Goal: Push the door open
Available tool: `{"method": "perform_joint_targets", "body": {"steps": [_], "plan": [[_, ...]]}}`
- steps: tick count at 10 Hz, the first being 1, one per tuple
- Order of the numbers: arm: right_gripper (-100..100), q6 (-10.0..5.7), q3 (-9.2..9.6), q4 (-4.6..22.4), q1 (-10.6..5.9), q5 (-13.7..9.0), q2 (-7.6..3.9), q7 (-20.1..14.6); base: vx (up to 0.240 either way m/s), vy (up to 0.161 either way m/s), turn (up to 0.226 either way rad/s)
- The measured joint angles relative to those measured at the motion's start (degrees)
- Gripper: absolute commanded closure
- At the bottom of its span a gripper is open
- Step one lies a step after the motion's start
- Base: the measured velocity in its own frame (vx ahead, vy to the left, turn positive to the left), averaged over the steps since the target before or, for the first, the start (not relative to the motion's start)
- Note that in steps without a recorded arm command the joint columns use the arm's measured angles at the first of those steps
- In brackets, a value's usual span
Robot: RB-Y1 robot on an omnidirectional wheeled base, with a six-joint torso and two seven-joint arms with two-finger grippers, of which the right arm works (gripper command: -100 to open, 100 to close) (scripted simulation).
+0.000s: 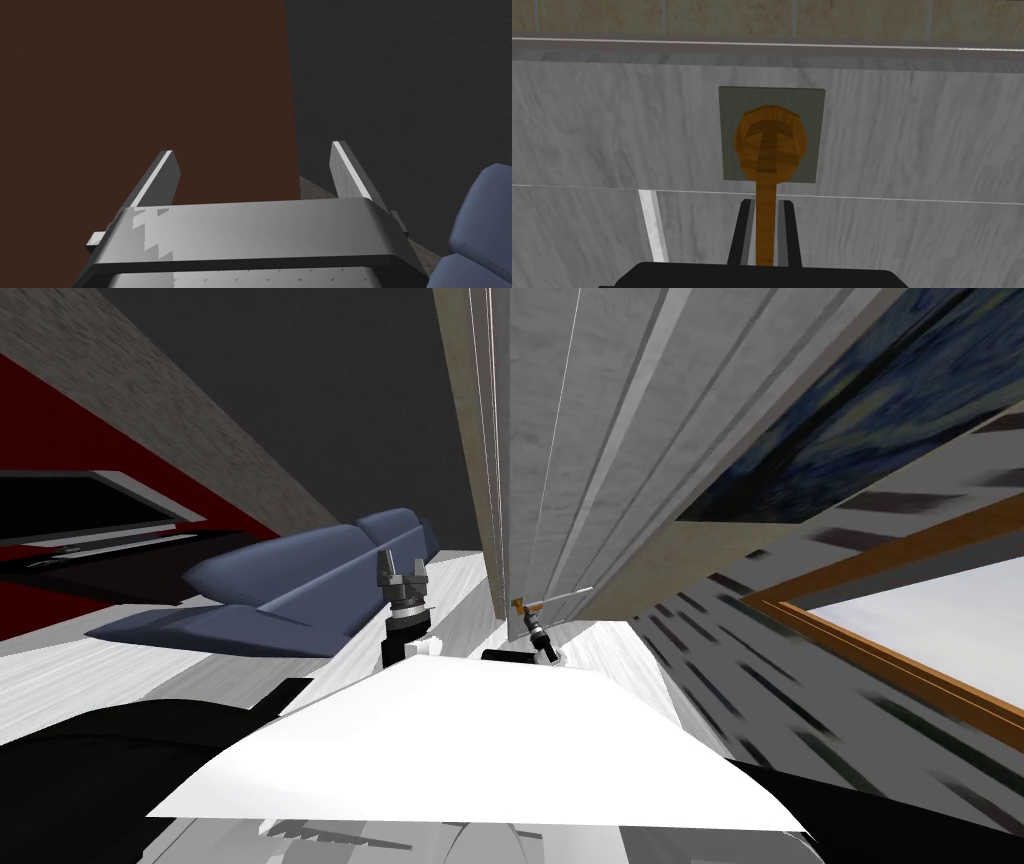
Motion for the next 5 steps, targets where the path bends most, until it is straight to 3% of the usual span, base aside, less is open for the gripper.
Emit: {"method": "perform_joint_targets", "body": {"steps": [2,5], "plan": [[100,1.24,2.35,-2.4,0.96,0.3,-0.61,-0.3,-0.126,-0.151,0.000],[100,0.56,4.86,-0.8,-0.50,0.4,0.02,-0.3,-0.133,-0.170,-0.004]]}}
